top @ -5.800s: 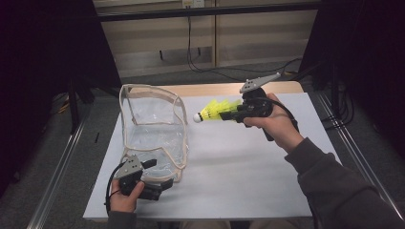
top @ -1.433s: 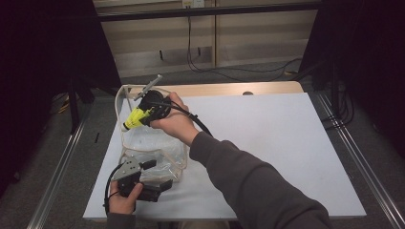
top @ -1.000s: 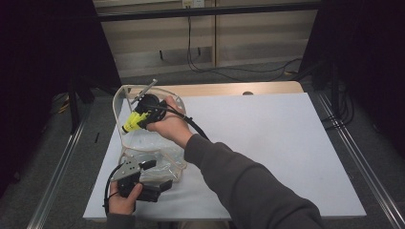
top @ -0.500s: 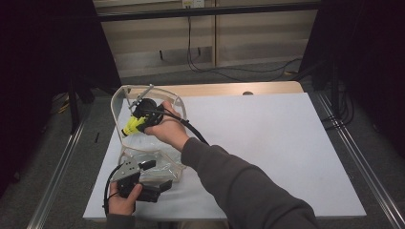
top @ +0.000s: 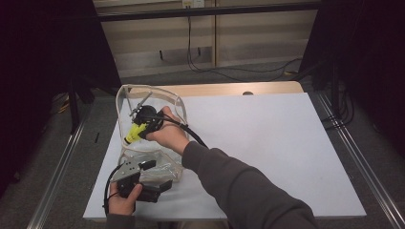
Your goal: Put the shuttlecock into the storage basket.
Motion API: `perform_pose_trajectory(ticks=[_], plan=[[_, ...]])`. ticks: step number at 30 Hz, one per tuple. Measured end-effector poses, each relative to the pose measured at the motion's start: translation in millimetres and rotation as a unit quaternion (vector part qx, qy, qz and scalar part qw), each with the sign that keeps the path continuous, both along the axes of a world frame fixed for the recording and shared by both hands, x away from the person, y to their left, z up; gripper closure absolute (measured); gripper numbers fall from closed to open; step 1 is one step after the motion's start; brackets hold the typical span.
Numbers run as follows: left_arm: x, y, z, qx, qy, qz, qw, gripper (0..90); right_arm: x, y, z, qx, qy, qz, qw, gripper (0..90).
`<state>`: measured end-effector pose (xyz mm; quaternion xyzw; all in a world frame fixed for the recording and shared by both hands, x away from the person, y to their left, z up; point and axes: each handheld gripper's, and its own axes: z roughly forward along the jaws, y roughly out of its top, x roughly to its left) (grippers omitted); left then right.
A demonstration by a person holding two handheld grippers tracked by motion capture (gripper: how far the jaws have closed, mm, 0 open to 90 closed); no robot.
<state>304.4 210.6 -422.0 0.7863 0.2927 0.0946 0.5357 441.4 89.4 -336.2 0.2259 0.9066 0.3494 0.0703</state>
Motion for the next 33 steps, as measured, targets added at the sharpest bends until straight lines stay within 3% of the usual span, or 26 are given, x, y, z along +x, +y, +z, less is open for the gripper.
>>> perform_pose_trajectory(ticks=[4, 16, 19, 21, 33], plan=[[0.0, 0.0, -0.4, -0.002, 0.002, -0.001, 1.0000, 2.4, 0.9, 0.9, -2.7, 0.005, 0.006, 0.000, 1.0000, 78.6], [0.1, 0.6, -1.0, -0.002, 0.001, -0.002, 1.0000, 2.5, 1.2, 6.0, -18.6, -0.012, 0.018, 0.012, 0.9997, 78.2], [0.0, 0.0, -1.2, -0.002, 0.003, -0.001, 1.0000, 2.5, 0.0, 7.2, -19.3, -0.011, 0.024, 0.024, 0.9994, 75.9], [0.1, -0.2, -1.3, -0.001, 0.002, -0.001, 1.0000, 2.5, -2.0, 9.3, -18.6, -0.014, 0.016, 0.031, 0.9993, 69.1], [-0.3, -0.2, -1.0, -0.002, 0.002, 0.000, 1.0000, 2.4, -0.7, 8.6, -19.2, -0.017, 0.022, 0.024, 0.9993, 63.7]])
